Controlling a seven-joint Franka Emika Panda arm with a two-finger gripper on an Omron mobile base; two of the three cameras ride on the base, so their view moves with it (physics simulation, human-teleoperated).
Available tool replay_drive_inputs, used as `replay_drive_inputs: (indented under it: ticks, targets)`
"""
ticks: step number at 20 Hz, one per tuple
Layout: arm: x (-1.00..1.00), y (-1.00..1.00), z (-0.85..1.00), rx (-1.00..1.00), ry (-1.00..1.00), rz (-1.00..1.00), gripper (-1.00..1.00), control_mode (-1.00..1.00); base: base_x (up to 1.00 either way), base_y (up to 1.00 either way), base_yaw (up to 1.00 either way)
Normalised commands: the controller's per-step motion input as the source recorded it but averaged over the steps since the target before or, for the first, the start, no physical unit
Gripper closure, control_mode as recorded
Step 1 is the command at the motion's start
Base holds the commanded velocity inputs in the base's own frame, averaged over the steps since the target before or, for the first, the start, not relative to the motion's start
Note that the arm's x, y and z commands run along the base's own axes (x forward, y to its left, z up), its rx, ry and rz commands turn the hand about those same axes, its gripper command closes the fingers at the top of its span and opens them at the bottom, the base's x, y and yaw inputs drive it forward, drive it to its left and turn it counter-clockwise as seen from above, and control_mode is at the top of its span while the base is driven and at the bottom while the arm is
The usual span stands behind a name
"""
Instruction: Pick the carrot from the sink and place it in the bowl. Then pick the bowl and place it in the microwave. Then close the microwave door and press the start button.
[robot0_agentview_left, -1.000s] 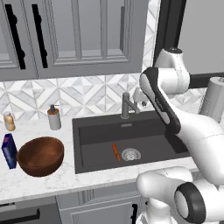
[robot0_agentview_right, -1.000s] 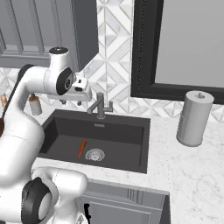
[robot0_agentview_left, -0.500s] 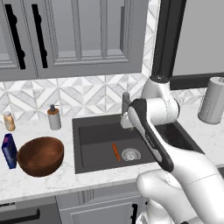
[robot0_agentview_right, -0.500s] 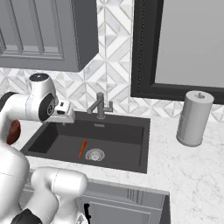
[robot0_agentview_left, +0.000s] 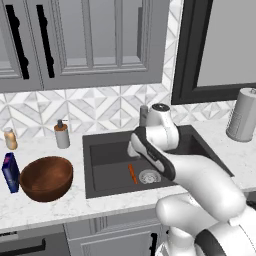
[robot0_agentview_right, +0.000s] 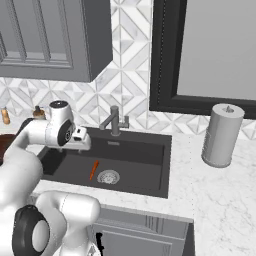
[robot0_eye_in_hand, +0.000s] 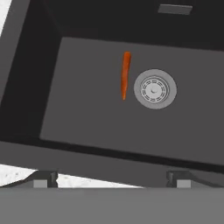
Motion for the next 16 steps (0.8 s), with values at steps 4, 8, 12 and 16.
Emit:
replay_drive_inputs:
  ticks: [4,8,12,16]
  targets:
    - [0.48,0.0,-0.58,-0.04,0.03,0.01,-1.0,-1.0,0.0,0.0,0.0]
    - [0.34,0.0,-0.52,-0.03,0.0,0.01,-1.0,-1.0,0.0,0.0,0.0]
    - [0.4,-0.02,-0.46,0.0,-0.04,0.02,-1.0,-1.0,0.0,0.0,0.0]
    - [0.55,0.0,-0.44,0.01,-0.01,0.01,-1.0,-1.0,0.0,0.0,0.0]
